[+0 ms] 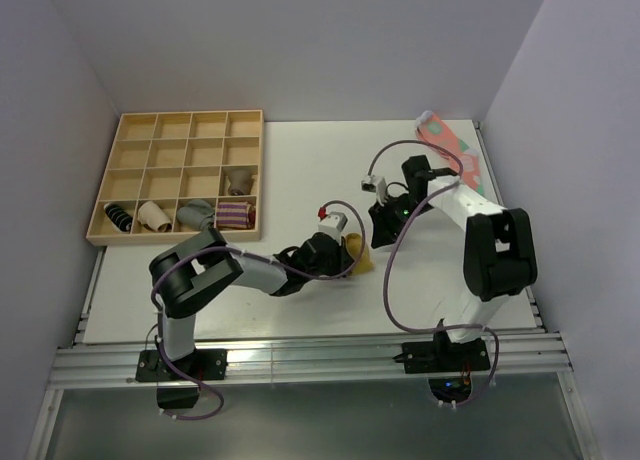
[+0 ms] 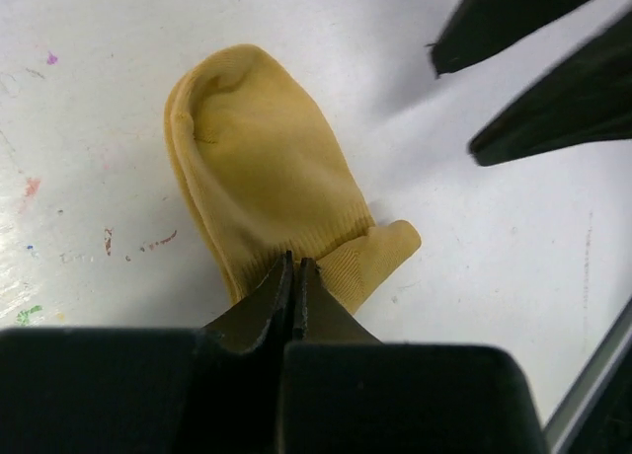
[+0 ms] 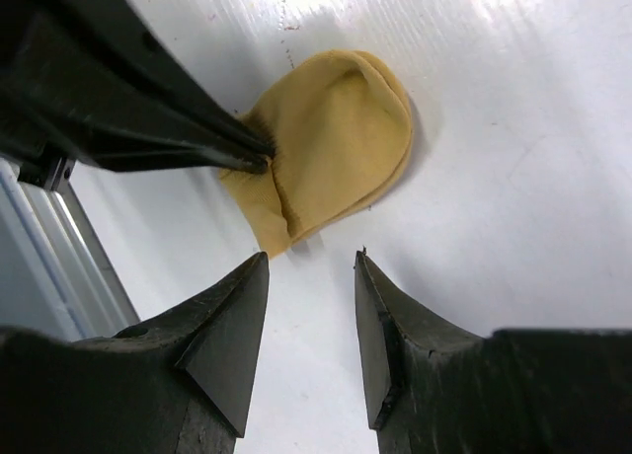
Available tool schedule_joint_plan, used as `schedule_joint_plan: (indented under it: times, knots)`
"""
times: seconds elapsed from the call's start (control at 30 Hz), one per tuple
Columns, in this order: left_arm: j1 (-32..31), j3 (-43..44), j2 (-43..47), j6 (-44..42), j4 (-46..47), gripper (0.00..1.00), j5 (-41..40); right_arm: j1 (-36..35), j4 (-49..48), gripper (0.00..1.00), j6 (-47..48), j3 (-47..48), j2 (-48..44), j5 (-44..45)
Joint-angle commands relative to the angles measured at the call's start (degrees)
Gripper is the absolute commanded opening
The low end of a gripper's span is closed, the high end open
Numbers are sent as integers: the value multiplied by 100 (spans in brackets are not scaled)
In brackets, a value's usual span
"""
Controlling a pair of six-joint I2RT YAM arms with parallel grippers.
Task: Roll the socks
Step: Adjust the sock at the center of the board.
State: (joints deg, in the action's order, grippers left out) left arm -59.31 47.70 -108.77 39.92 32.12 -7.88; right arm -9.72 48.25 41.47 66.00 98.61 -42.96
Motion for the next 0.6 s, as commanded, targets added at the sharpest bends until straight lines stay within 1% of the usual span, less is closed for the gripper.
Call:
schedule_joint_plan:
  times: [0.0, 0.03, 0.07, 0.17, 0.27, 0.4, 0.47, 0.57]
  knots:
    - [139, 28, -268, 305, -1118, 0, 471, 119, -658, 47, 273, -402, -526, -292]
    - [174, 46, -267, 340, -1129, 0, 602, 145, -920, 46, 187, -508, -727, -292]
    - [218, 55, -250, 384, -1155, 0, 638, 163, -940, 46, 247, -587, -807, -353]
    - [332, 213, -302, 551, -1488, 0, 831, 189, -1001, 41, 571, -824, -1150, -484]
    - [411, 511, -416, 692, -2068, 0, 1015, 146, -1317, 42, 783, -1246, -1624, -477]
    - [525, 836, -522, 868, -2526, 0, 1385, -47, -1546, 46, 1020, -1668, -2038, -231]
    - [613, 916, -549, 912, -2693, 0, 1525, -258, -1599, 45, 1170, -1783, -2187, -56]
    - [718, 1048, -540, 956, -2895, 0, 1780, -635, -1880, 45, 1258, -2221, -2372, 384]
